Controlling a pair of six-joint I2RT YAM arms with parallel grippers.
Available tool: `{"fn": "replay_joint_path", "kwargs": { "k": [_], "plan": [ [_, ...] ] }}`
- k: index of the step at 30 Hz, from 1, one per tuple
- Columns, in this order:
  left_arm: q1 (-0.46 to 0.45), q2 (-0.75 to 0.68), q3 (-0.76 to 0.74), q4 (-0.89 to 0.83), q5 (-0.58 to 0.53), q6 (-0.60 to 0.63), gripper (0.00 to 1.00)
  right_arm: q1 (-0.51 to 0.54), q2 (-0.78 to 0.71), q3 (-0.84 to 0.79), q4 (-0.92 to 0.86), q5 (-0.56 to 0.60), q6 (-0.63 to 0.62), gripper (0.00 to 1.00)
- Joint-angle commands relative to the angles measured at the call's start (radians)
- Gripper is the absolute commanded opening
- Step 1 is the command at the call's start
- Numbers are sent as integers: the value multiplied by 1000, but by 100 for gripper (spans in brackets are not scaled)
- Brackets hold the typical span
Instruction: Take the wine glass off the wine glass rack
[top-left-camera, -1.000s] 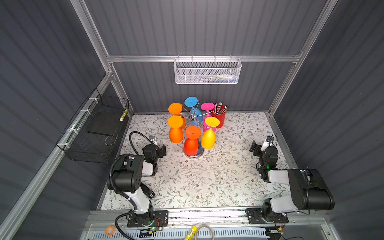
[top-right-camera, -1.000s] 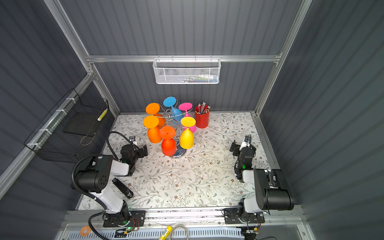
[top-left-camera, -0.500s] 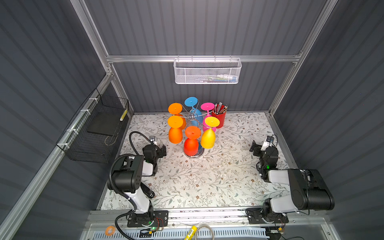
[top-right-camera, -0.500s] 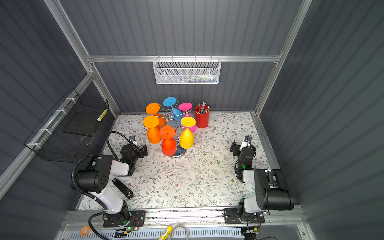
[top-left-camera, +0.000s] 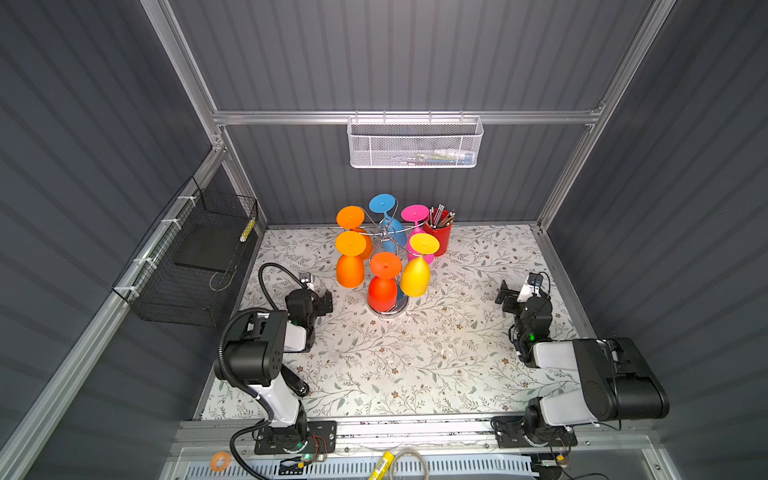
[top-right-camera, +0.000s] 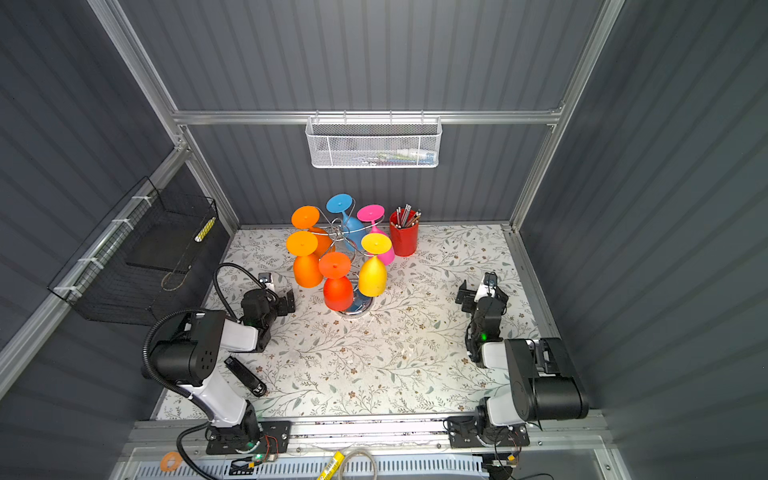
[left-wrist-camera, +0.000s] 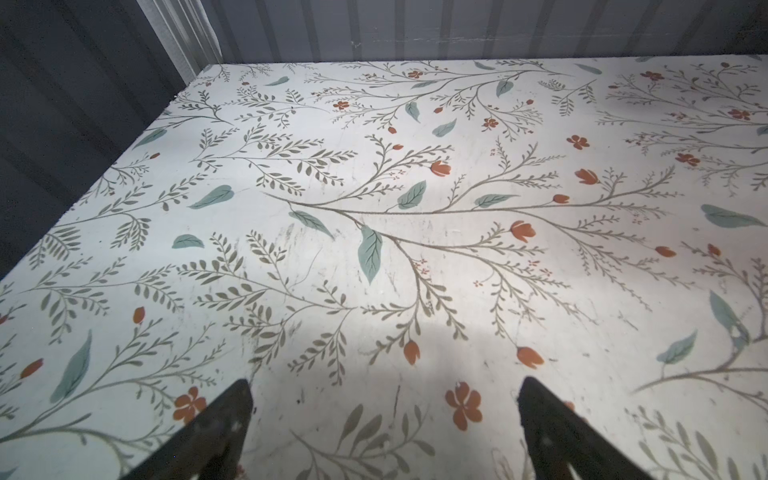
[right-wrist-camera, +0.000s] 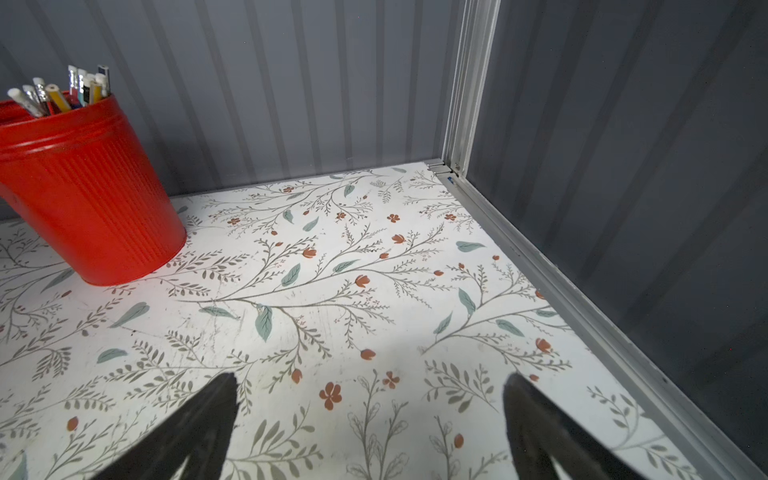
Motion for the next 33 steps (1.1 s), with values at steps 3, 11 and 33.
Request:
{"fn": "replay_joint_path", "kwargs": {
  "k": [3,11,33],
  "plan": [
    [-5,-36,19,-30,0,10,100,2,-15,-16,49,44,-19,99],
    [-5,-87,80,-174,-32,-3,100,19,-101,38,-129,55,-34,99],
    [-37,-304,253,-585,-184,-198,100,80,-502,97,-567,143,154,99]
  ]
}}
